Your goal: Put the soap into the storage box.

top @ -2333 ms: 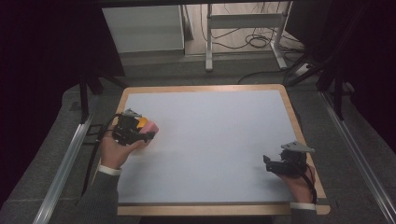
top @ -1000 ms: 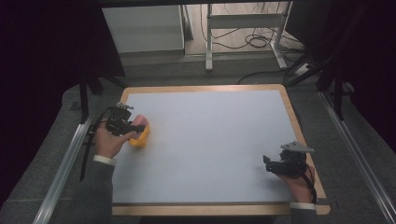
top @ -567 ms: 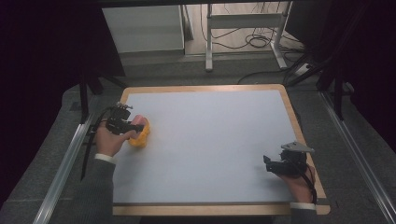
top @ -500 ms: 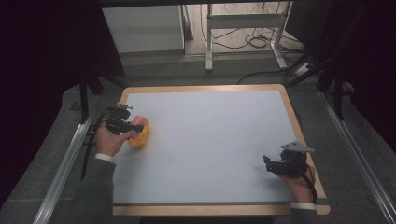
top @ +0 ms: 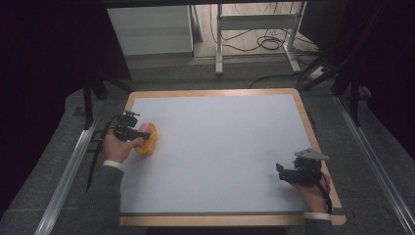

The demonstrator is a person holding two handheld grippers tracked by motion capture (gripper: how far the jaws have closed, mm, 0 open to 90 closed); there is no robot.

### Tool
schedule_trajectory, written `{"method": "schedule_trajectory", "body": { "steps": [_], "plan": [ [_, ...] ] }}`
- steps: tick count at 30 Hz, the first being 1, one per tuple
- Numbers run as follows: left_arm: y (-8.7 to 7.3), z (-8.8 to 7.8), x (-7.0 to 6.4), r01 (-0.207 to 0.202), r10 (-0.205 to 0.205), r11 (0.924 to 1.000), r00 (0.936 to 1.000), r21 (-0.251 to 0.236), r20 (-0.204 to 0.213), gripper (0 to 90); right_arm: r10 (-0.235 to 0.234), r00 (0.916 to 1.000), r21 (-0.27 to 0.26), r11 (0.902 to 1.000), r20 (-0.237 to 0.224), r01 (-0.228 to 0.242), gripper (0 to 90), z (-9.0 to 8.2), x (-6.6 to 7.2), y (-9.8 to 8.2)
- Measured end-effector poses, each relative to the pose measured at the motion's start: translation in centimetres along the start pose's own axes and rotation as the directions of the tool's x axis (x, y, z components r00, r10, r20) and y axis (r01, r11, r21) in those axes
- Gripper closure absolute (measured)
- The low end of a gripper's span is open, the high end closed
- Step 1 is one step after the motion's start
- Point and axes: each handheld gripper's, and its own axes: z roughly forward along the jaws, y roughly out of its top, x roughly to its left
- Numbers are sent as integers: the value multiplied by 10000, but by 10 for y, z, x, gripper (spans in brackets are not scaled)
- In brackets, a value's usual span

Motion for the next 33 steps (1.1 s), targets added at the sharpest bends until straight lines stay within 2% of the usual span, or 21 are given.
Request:
{"method": "schedule_trajectory", "body": {
  "steps": [12,14,16,18,20,21,23,28,30,32,33],
  "plan": [
    [-5,13,1,20,-20,9995,10000,316,-4,603,-32,10000,8,10000,17,32,72,0,0,0],
    [-6,14,0,61,-61,9997,10000,221,33,601,-31,10000,17,10000,26,31,73,0,0,0],
    [-6,10,0,19,-20,10000,10000,-96,-79,556,-9,10000,27,10000,23,9,72,1,0,0],
    [-5,6,-1,69,-74,9996,9998,-273,-191,415,1,10000,58,10000,45,-2,72,1,0,0],
    [-5,3,-2,32,-39,9993,9998,-376,-171,328,-1,10000,78,10000,75,1,72,1,0,0],
    [-6,-4,-2,25,-23,9978,10000,-659,39,306,14,9999,110,9999,115,-15,73,1,1,0],
    [-7,-10,-3,-4,5,9958,10000,-912,12,273,9,10000,90,10000,73,-10,73,1,1,0],
    [-12,-20,-7,-130,145,9928,9998,-1194,117,243,-73,10000,11,10000,24,73,73,1,2,0],
    [-17,-27,-12,-281,332,9888,9989,-1469,327,243,-89,10000,29,10000,20,89,72,2,2,0],
    [-19,-30,-14,-370,429,9880,9984,-1502,358,240,-102,9999,28,9999,24,102,72,2,2,0],
    [-27,-34,-20,-550,634,9847,9969,-1652,456,239,-112,9999,29,9999,33,112,73,2,3,1]
  ]
}}
